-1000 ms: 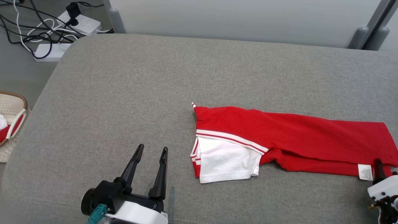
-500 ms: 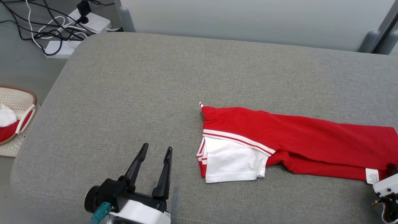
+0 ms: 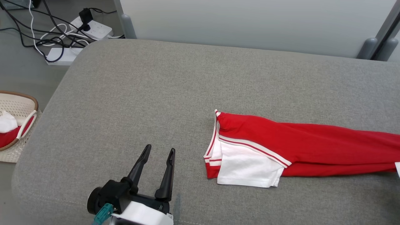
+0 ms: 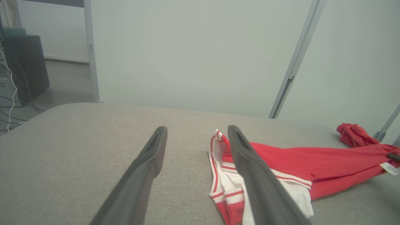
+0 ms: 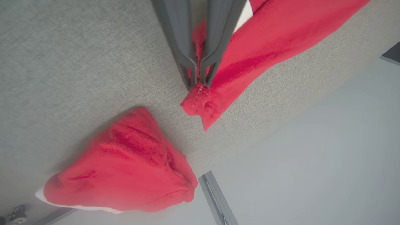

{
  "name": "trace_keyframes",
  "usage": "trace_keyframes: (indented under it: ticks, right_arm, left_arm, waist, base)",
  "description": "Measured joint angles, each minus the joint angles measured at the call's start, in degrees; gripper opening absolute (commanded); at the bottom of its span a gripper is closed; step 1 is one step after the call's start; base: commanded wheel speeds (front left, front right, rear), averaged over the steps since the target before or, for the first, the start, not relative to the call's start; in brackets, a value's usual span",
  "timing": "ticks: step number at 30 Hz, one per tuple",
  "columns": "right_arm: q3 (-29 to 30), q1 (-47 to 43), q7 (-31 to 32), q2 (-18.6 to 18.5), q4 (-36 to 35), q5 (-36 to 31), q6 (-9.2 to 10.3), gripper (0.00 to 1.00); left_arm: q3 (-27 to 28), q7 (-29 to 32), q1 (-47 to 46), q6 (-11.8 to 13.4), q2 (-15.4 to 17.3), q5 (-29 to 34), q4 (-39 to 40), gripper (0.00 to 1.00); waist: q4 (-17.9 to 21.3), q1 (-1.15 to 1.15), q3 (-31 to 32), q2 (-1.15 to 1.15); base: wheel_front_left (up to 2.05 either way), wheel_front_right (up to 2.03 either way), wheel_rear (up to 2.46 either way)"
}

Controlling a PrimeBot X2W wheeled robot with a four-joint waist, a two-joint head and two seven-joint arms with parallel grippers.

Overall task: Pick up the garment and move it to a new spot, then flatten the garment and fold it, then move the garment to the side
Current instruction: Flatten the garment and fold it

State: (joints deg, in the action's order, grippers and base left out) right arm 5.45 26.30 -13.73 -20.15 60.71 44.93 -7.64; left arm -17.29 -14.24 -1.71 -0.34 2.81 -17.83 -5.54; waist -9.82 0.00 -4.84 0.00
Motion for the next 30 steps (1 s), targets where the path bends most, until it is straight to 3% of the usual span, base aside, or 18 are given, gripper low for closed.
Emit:
trace_keyframes:
  ticks: [3, 10, 21, 30]
  right_arm:
    - [-0.2, -1.1, -0.4, -1.8, -1.7, -0.8, 0.01, 0.00]
    - [-0.3, -1.9, -0.4, -1.6, -10.9, -3.5, 0.15, 0.00]
    - [-5.7, -5.8, -0.1, 2.9, -25.1, -10.4, 0.18, 0.00]
    - [-9.3, -7.1, 5.6, 6.8, -34.5, -13.8, 0.18, 0.00]
  left_arm:
    - [-0.4, 0.0, 0.0, 0.5, 0.0, -0.5, 0.0, 1.00]
    - [-0.9, 0.0, 0.1, 1.0, 0.0, -1.7, -0.2, 1.00]
    - [-1.0, 0.0, 0.4, 1.8, 0.0, -2.0, -0.2, 1.00]
    - [-1.2, 0.0, 0.4, 1.9, 0.0, -2.5, -0.3, 1.00]
  waist:
    - [-0.1, 0.00, 0.5, 0.00]
    - [-0.8, 0.00, 1.6, 0.00]
    - [-2.9, 0.00, 3.6, 0.00]
    - [-4.9, 0.00, 4.4, 0.00]
  base:
    - [0.00, 0.00, 0.00]
    - [0.00, 0.00, 0.00]
    - [0.00, 0.00, 0.00]
    - [0.00, 0.00, 0.00]
